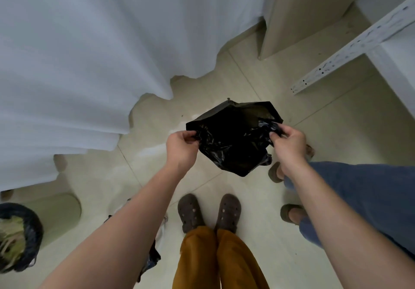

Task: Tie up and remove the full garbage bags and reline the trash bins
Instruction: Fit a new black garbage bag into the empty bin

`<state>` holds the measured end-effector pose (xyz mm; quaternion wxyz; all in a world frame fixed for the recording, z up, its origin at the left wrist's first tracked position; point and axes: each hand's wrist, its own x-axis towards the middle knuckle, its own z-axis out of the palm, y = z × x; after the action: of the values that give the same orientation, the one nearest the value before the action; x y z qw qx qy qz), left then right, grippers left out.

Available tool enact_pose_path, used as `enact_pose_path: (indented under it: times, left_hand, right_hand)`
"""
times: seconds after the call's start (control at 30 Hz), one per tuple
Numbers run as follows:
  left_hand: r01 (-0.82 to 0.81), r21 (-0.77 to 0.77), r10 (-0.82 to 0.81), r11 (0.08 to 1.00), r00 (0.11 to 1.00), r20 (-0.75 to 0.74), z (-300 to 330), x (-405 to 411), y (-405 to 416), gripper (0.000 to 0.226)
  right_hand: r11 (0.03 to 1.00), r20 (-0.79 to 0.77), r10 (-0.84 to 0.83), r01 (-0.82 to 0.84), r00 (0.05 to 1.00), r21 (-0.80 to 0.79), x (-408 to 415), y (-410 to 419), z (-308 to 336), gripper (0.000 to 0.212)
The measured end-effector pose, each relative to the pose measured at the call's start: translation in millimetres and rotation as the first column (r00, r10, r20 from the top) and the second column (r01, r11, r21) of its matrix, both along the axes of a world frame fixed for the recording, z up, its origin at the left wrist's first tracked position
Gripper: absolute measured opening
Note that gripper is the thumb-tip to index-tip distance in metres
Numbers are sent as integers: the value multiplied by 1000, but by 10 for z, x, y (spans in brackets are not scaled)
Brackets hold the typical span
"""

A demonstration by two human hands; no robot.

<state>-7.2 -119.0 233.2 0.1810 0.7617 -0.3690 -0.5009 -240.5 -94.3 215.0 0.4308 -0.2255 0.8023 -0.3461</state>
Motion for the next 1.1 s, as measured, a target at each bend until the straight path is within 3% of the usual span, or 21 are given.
enact_pose_path:
  times: [0.6,0.93,1.1]
  left_hand:
    - [4,28,-2,1000,998,-70,-1147,-122,-509,21]
    - [116,-10,-116,993,993,10,-2093,-176,-575,31]
    - [169,-120,-172,978,985,-9,-2317,-208,-742,29]
  right_hand:
    - [999,12,-42,42,999,29,49,-450,-1280,29]
    - [990,-54,141,-143,989,-22,-277,-540,-2203,28]
    - [952,-6,305,-305,952,-35,-428,-837,-2401,29]
